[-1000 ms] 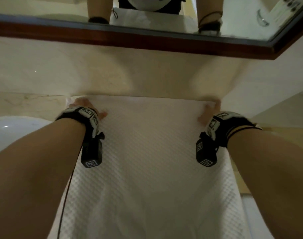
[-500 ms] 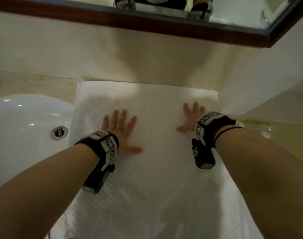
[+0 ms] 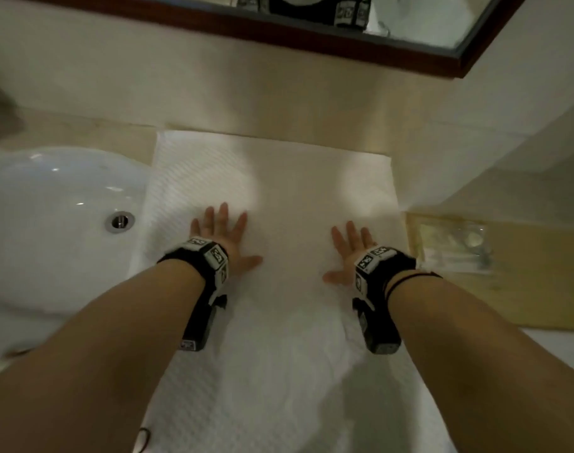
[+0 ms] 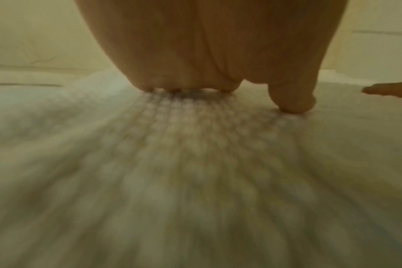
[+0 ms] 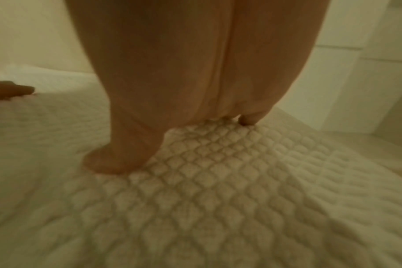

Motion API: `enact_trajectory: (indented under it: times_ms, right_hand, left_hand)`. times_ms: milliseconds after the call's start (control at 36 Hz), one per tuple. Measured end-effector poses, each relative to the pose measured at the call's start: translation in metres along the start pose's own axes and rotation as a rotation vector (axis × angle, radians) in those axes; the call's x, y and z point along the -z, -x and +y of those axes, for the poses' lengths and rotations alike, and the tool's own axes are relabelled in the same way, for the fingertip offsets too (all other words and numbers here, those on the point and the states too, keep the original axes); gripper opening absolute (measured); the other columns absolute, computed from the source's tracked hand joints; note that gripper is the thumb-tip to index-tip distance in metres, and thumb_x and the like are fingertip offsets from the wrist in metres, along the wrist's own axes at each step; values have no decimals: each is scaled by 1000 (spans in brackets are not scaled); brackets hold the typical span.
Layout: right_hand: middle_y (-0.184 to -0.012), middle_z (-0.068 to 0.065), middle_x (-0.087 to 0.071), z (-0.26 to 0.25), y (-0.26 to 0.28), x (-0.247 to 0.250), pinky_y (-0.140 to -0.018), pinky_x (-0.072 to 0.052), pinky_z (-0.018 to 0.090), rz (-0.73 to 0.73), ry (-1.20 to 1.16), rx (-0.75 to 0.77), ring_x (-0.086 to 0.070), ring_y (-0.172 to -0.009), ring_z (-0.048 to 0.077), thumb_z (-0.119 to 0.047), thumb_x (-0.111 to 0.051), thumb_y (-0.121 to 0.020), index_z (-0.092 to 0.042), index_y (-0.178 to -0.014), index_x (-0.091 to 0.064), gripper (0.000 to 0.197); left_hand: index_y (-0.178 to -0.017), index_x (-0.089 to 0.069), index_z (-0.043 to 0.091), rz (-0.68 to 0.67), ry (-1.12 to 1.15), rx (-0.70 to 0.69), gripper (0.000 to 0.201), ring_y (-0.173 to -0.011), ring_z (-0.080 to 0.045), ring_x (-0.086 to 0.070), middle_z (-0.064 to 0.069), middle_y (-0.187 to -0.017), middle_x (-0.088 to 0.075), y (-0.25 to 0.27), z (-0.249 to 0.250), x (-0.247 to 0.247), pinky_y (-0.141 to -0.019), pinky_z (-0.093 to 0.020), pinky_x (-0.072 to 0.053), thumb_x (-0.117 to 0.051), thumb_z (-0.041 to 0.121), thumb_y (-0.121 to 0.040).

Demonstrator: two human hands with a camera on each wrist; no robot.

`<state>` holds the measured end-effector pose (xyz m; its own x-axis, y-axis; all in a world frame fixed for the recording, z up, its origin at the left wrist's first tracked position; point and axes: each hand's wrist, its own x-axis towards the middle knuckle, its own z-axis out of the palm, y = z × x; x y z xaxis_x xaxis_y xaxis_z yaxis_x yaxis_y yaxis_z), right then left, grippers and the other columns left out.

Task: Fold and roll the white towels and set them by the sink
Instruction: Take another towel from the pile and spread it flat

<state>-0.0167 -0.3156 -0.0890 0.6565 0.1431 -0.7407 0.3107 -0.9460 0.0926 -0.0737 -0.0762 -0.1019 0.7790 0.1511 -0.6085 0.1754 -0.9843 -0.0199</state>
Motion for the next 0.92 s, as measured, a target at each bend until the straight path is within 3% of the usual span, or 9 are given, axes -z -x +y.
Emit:
enact_trajectory:
  times_ms: [111,194,333,417,611,694,778,833,917]
  right_hand:
    - [-155,9,25,-12,15,-10,-118,-5,46,19,-38,-34,13,-144,36,-56,-51,-88,-23,-149,17,97]
    - [-155,11,24,-25,34,-24,-118,-7,48,7,28,6,10,-144,39,-62,-48,-87,-24,-150,14,97]
    - [-153,9,29,-56,62,-61,-117,-2,51,-21,12,21,18,-141,41,-61,-49,-87,-23,-148,19,99]
    - [-154,8,27,-65,77,-70,-117,-4,48,9,-53,-6,17,-142,39,-51,-47,-93,-22,-149,16,90]
    - [-156,6,23,-95,110,-107,-119,-7,40,86,-237,-63,11,-145,32,-50,-44,-94,-24,-151,7,81]
    - [-156,4,22,-118,132,-131,-118,-4,36,129,-335,-91,12,-145,29,-45,-45,-94,-28,-151,4,77]
    - [-157,2,21,-146,158,-153,-119,-2,34,171,-464,-107,14,-145,26,-41,-41,-96,-32,-151,2,71]
    - [-157,1,19,-166,172,-167,-120,-3,36,229,-517,-126,14,-145,24,-38,-42,-95,-33,-151,-1,69]
    - [-159,-1,7,-195,189,-189,-118,-7,35,368,-539,-147,3,-146,21,-35,-47,-93,-33,-150,-12,67]
  left_hand:
    - [-146,22,31,-10,-40,-45,96,-142,-30,23,-6,-151,33,39,-13,-38,-116,-48,8,-35,74,-82]
    - [-146,21,32,-40,-117,-50,94,-142,-28,23,-5,-151,33,67,-26,-60,-115,-47,9,-34,74,-83]
    - [-145,22,34,-68,-76,23,88,-143,-27,23,-3,-151,34,106,-49,-91,-116,-45,9,-32,70,-86]
    - [-146,20,34,-71,-53,46,85,-143,-26,22,-2,-152,33,127,-63,-105,-117,-44,7,-32,68,-88]
    - [-148,14,35,4,-34,9,80,-145,-26,13,-3,-155,25,159,-100,-132,-118,-41,-1,-35,61,-91]
    - [-150,7,31,66,19,-22,82,-146,-27,3,-7,-158,14,173,-115,-144,-119,-37,-7,-43,58,-90]
    - [-148,-13,25,181,97,-33,79,-139,-28,-21,-11,-153,-15,194,-125,-155,-113,-34,-22,-53,51,-86]
    - [-139,-30,19,264,167,-40,63,-125,-28,-38,-10,-138,-35,207,-131,-162,-104,-32,-33,-56,41,-86]
    - [-124,-42,13,243,283,-103,36,-107,-27,-51,-10,-123,-46,222,-141,-176,-89,-31,-41,-50,24,-91]
